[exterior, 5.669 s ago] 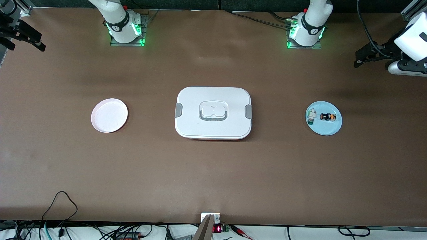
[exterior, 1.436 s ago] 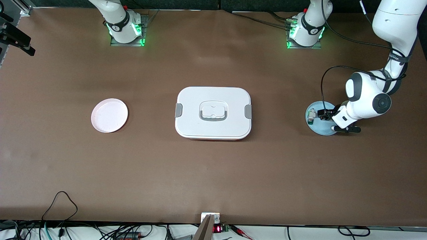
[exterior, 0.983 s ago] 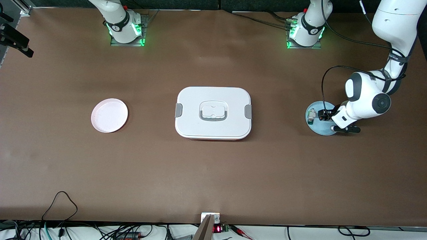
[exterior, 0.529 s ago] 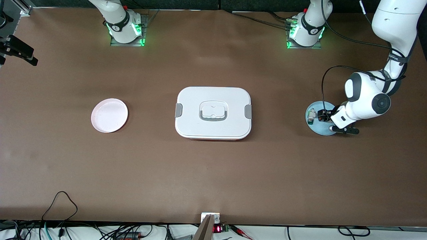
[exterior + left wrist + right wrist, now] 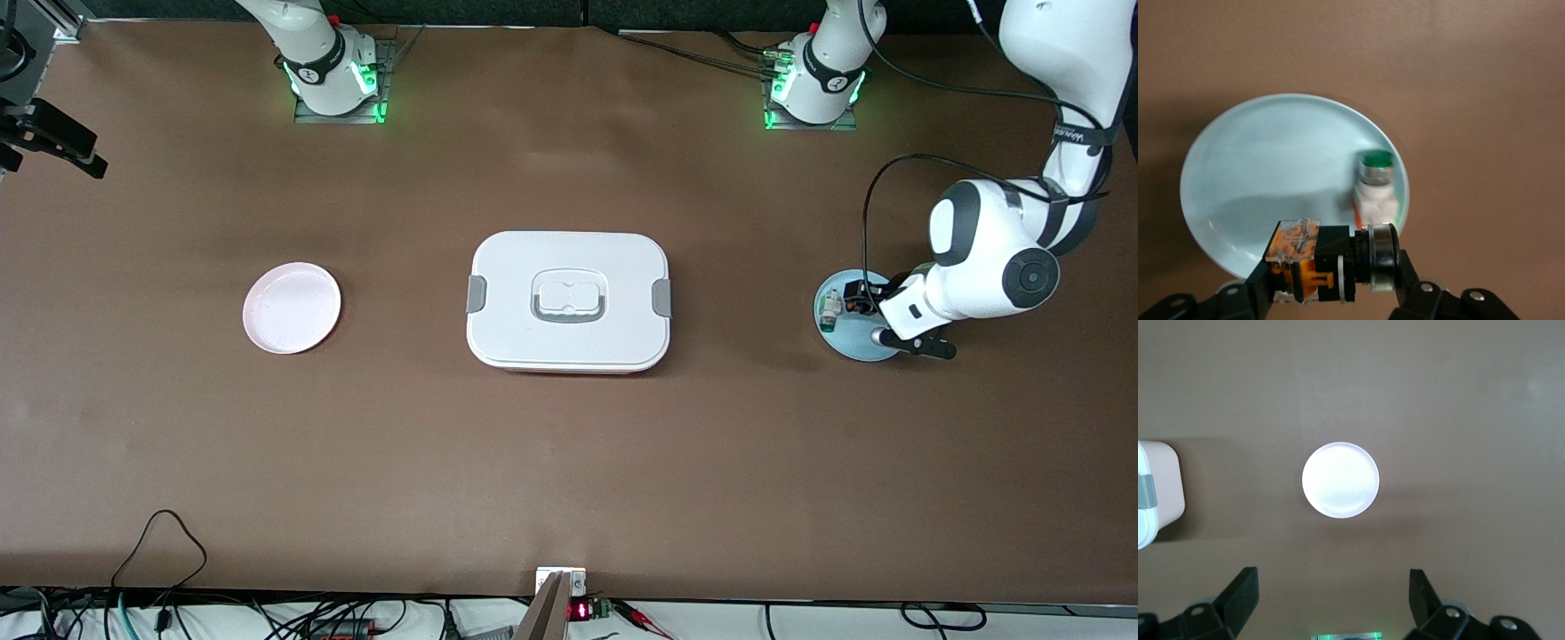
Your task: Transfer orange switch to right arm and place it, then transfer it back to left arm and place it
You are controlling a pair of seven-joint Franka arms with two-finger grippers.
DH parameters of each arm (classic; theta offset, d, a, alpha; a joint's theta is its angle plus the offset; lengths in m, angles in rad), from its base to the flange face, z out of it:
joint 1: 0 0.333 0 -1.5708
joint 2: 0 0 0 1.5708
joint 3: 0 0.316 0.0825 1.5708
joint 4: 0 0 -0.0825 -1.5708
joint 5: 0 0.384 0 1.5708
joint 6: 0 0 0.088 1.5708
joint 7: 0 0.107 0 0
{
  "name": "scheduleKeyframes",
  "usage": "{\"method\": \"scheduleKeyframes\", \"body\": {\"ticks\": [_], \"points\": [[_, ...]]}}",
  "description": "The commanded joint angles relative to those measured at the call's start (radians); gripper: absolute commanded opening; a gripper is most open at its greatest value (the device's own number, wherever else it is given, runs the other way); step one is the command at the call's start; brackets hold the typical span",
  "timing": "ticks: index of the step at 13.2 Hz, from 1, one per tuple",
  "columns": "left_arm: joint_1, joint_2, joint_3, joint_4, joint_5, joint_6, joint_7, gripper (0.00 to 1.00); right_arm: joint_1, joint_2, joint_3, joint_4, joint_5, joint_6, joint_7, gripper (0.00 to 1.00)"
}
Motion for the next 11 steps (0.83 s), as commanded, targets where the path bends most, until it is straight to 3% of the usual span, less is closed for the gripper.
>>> {"method": "scheduleKeyframes", "body": {"ticks": [1, 5, 7, 11], "points": [[0.002, -0.026, -0.041, 0.087, -0.108, -0.213, -0.035, 0.14, 0.009, 0.056, 0.003, -0.006, -0.010, -0.012, 0.017, 1.00], [-0.001, -0.025, -0.129, 0.247, -0.283, -0.540, -0.331, 0.09, 0.021, 0.119, 0.000, -0.011, -0.051, 0.009, 0.017, 1.00], [-0.001, -0.020, -0.202, 0.322, -0.373, -0.659, -0.476, 0.05, 0.026, 0.186, 0.001, -0.008, -0.068, 0.084, 0.011, 1.00], [0.011, -0.035, -0.248, 0.374, -0.724, -0.841, -0.872, 0.04, 0.043, 0.193, 0.001, -0.005, -0.088, 0.085, -0.003, 1.00]]}}
